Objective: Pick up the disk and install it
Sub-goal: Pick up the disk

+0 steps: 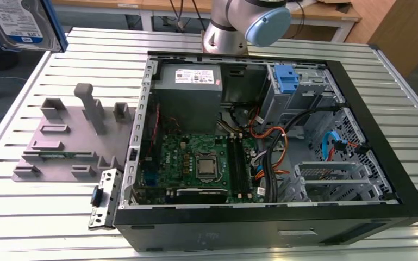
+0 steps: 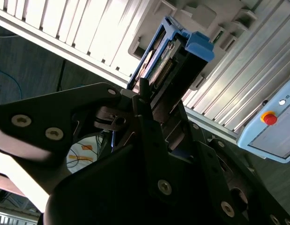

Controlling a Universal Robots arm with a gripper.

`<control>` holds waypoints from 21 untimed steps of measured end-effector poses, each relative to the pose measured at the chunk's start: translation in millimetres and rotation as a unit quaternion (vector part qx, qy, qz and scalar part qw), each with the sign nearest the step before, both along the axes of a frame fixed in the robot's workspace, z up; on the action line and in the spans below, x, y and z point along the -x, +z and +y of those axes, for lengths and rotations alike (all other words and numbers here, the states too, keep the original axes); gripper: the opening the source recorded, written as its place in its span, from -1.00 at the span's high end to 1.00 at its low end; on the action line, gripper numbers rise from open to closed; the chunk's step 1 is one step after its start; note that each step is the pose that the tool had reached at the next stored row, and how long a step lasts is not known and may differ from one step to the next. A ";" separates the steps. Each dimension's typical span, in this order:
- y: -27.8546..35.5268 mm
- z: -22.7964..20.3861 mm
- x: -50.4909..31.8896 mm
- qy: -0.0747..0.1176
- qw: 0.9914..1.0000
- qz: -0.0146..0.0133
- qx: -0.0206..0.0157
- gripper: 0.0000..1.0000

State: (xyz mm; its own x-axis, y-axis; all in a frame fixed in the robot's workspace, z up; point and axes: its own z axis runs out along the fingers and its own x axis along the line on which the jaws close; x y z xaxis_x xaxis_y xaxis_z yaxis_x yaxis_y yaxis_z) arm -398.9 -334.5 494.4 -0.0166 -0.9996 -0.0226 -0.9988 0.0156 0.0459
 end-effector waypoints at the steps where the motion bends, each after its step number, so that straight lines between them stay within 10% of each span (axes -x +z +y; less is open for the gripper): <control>1: 0.1 0.0 0.0 0.000 1.000 0.000 0.000 0.31; 21: 7.2 0.0 -3.5 0.000 1.000 0.000 0.000 0.31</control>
State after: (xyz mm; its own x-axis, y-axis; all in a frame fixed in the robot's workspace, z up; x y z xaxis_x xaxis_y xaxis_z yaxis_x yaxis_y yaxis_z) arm -395.4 -334.5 501.6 -0.0166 -0.9996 -0.0226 -0.9988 0.0155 0.0463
